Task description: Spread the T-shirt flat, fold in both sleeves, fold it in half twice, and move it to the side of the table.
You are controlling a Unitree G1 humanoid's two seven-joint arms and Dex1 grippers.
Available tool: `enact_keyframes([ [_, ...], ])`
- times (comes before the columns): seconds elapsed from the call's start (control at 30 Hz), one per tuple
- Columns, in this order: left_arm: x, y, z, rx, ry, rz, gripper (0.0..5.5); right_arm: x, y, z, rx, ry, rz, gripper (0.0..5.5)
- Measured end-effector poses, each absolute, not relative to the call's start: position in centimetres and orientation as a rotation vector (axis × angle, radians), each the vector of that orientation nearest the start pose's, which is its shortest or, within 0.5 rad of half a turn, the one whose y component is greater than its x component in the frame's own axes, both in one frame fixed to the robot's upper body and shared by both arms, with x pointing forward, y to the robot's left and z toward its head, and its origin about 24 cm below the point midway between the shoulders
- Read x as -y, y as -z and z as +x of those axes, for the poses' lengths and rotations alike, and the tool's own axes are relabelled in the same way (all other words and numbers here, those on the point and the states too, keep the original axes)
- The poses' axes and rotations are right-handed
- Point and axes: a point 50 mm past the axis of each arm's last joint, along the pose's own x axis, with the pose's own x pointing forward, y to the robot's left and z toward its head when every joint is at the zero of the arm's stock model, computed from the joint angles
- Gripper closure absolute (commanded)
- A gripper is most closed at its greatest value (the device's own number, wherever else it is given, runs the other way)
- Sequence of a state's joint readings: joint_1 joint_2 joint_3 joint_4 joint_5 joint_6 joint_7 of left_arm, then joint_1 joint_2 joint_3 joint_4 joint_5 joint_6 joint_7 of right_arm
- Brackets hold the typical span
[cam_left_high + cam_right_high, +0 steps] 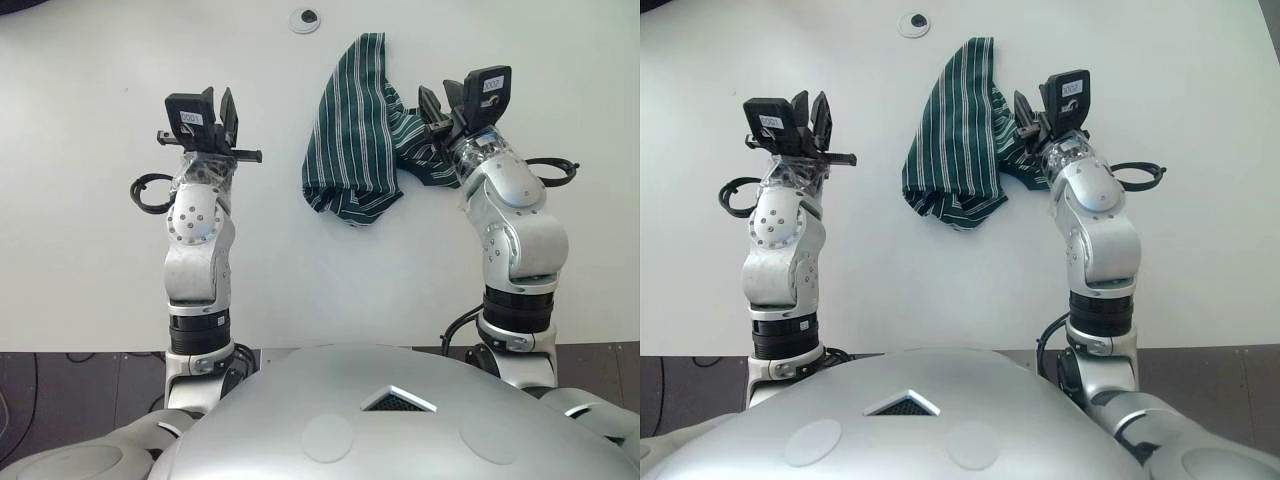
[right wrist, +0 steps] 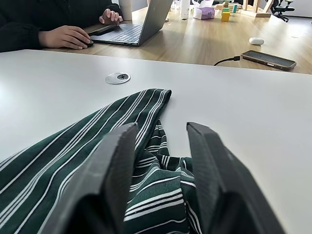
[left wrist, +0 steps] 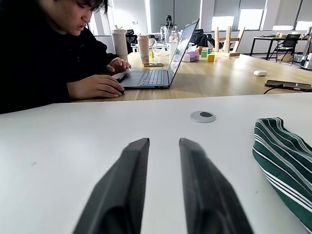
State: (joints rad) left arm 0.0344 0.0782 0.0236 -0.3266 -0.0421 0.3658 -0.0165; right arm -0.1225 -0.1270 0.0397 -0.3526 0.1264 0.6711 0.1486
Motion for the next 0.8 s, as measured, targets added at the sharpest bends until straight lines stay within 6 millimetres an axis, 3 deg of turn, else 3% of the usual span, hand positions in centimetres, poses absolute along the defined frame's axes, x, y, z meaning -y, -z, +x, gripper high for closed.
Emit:
enact_keyframes([
  [0.13,-16.6,-7.6,24.4,-0.072,0.001,0.035,5.50,13.7,-8.8,26.2,-0.232,-0.276,0.009,4.92],
  [0.23,-16.6,-7.6,24.4,-0.072,0.001,0.034,5.50,13.8,-8.6,25.7,-0.322,-0.338,0.120,5.23],
  [0.37,-16.6,-7.6,24.4,-0.070,0.002,0.029,4.88,12.7,-8.0,23.6,-0.560,-0.564,0.317,4.59],
  [0.47,-16.8,-7.8,24.6,-0.062,-0.008,0.029,4.49,13.2,-7.5,22.4,-0.691,-0.591,0.373,4.03],
  [0.67,-16.9,-7.9,24.7,-0.059,-0.020,0.031,4.49,14.8,-8.1,21.9,-0.728,-0.576,0.311,4.03],
  [0.8,-16.7,-7.8,24.7,-0.064,-0.007,0.032,3.84,15.0,-8.1,21.7,-0.728,-0.577,0.307,3.50],
])
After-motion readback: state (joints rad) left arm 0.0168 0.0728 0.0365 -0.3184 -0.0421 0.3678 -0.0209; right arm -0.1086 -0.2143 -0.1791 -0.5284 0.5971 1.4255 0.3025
